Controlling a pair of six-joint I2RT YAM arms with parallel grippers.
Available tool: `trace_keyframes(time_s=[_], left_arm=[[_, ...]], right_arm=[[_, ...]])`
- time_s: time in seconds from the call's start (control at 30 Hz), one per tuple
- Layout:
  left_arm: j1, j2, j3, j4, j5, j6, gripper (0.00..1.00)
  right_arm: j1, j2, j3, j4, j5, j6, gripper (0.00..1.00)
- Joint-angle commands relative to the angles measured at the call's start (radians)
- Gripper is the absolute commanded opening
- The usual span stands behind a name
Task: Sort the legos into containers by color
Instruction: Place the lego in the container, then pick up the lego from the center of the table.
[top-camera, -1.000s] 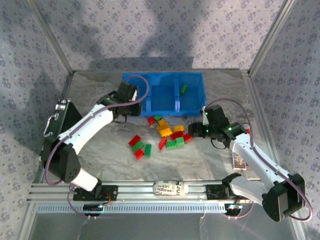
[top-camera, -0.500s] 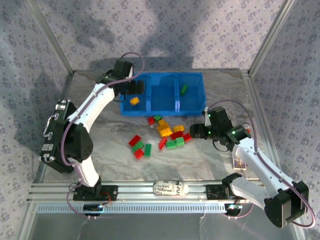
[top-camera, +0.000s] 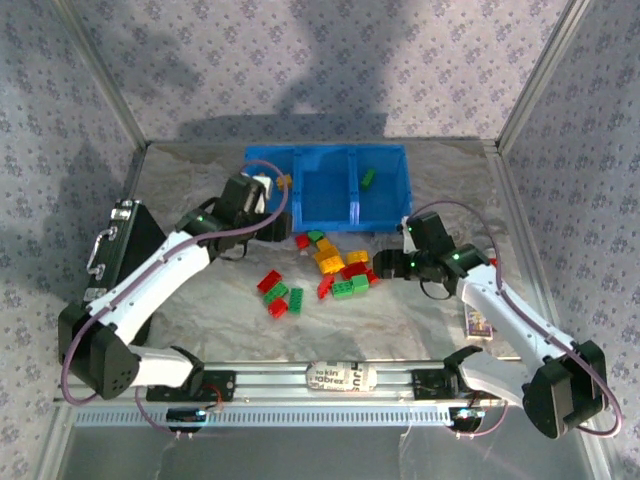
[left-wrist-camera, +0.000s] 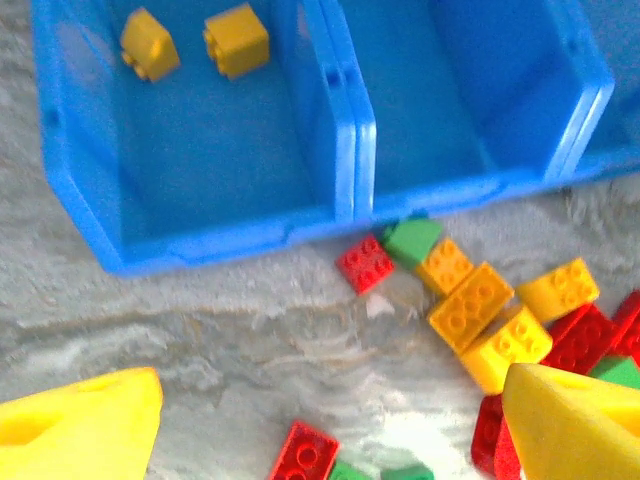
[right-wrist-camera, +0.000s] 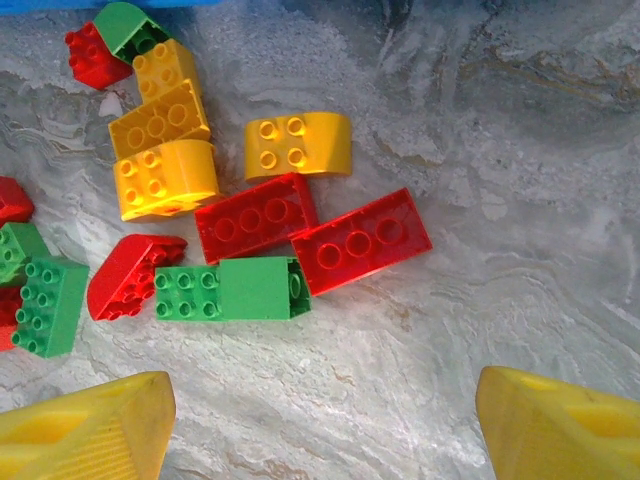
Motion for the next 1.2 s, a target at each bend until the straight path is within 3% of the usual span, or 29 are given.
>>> trace_keyframes(time_s=[0.0, 0.53, 1.17], left_arm=[[-0.040, -0.049, -0.072, 0.024, -0.036, -0.042, 0.87], [-0.188, -0.188, -0.350, 0.065, -0.059, -0.189, 0.83], [-0.205, -0.254, -0.512, 0.075, -0.035, -0.282, 0.79]], right_arm=[[0.008, 0.022, 0.052, -0.015, 0.003, 0.018, 0.81], [0.070, 0.098, 0.104, -0.003, 0.019, 0.017, 0.77], [0.217, 0.347, 0.270, -0.028, 0.091, 0.001, 0.71]])
